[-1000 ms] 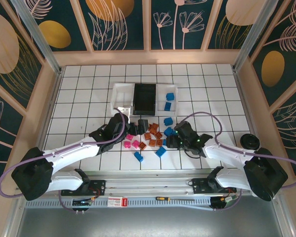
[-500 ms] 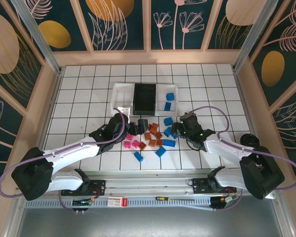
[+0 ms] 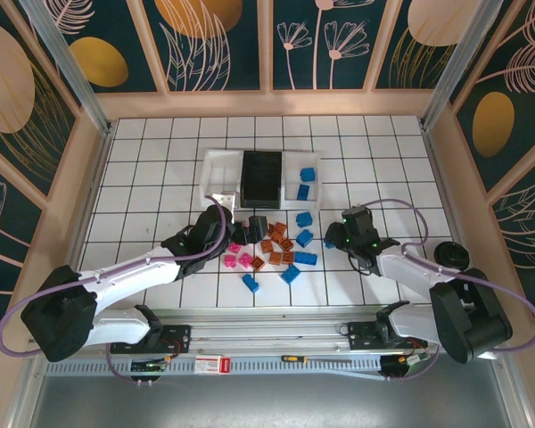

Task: Sort the legos into containers by color
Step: Move the lego to the center of the table, then pick up the lego from the center of the table.

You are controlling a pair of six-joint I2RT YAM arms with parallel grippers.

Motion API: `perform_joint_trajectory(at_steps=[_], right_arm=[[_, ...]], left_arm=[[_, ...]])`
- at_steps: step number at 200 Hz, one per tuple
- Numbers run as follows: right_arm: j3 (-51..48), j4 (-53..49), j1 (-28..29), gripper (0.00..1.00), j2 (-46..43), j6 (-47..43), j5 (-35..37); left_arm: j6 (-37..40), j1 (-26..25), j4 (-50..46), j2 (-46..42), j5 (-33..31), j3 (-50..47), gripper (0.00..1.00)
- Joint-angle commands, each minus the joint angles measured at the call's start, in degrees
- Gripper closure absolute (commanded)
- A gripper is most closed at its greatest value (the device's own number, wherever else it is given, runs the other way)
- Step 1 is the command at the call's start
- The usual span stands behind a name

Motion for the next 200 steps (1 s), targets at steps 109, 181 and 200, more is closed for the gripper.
perform_joint_trajectory(at_steps=[109,181,200], right_arm=[[4.28,-0.39,5.65,0.49,7.94,-5.66,2.72],[22.96,0.34,10.36,0.65,10.41,-13.01,-0.12],[29.57,0.73,8.89,0.66,17.31,-14.39,0.94]], left_arm=[[-0.87,-0.2,-0.83,-0.58,-2.43,-0.87,0.01],[-1.85,-0.27,-9.03,-10.44,-10.79,-3.85,0.01],[-3.07,-0.19,-11.57,-13.45,-13.22,-5.08,0.01]])
